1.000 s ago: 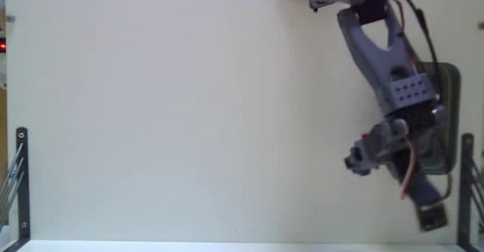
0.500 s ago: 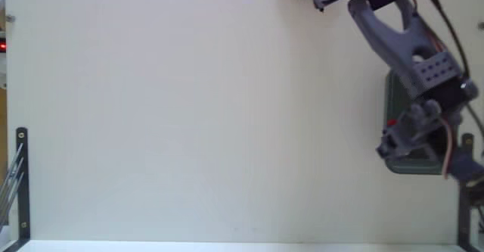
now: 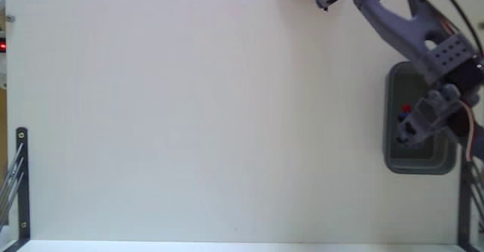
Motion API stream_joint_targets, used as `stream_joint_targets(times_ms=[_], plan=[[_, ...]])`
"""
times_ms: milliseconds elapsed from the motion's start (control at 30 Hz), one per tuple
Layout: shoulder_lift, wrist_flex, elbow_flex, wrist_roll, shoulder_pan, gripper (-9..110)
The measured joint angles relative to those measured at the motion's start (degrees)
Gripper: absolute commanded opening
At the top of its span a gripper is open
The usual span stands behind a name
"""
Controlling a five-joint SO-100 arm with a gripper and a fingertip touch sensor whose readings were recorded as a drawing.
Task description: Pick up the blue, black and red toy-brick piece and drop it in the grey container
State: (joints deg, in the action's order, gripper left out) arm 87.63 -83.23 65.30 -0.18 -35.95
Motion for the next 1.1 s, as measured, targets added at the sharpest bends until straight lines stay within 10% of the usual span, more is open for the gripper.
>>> stream_joint_targets(times_ms=[333,367,1100], plan=[[0.8,0.0,0.0,-0.1,-0.5,47],[0.8,0.0,0.0,-0.1,-0.5,110],[0.8,0.0,0.0,-0.1,-0.5,110]])
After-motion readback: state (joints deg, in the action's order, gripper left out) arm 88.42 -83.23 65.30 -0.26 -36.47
